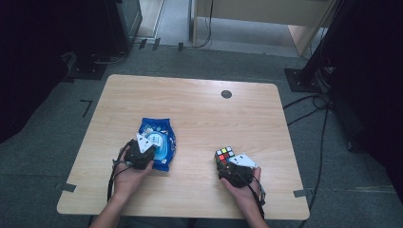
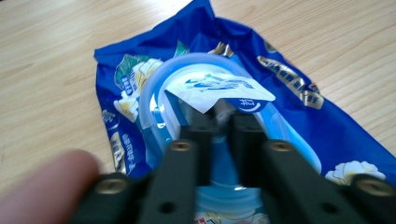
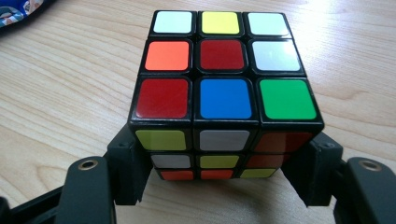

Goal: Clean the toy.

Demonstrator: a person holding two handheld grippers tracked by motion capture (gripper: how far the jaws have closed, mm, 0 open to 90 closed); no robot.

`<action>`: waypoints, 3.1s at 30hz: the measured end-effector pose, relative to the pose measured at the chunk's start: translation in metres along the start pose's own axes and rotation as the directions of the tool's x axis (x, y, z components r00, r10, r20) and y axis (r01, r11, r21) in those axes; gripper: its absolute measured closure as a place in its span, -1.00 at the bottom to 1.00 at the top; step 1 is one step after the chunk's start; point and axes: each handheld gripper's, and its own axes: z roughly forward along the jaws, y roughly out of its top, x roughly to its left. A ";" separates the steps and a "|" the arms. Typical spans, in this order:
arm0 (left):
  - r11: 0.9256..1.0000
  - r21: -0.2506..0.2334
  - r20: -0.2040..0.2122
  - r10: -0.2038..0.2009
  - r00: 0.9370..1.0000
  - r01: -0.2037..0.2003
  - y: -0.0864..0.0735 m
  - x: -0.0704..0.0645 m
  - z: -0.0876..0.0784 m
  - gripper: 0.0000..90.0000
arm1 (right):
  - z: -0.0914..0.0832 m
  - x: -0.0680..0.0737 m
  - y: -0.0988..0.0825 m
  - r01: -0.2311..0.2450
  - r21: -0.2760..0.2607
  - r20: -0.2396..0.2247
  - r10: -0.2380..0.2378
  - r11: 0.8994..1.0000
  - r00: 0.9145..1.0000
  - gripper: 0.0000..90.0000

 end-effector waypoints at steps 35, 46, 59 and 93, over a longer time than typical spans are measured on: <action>0.997 -0.051 0.058 -0.049 0.997 0.052 0.007 -0.011 -0.008 -0.02 | -0.001 0.000 0.000 -0.005 -0.015 0.002 0.005 1.000 1.000 -0.26; 0.993 0.091 0.041 -0.077 0.996 0.073 0.003 -0.011 0.017 0.69 | -0.003 0.000 -0.002 -0.021 -0.020 0.001 0.021 1.000 1.000 -0.27; 0.997 0.032 0.103 -0.075 0.992 0.072 0.007 0.002 -0.003 0.55 | -0.006 -0.002 -0.004 -0.036 -0.031 -0.007 0.036 0.999 0.999 -0.30; 0.973 -0.142 0.264 -0.142 0.954 0.184 0.028 0.005 -0.029 0.96 | -0.008 0.008 0.013 0.006 -0.082 -0.050 -0.010 0.997 0.999 -0.24</action>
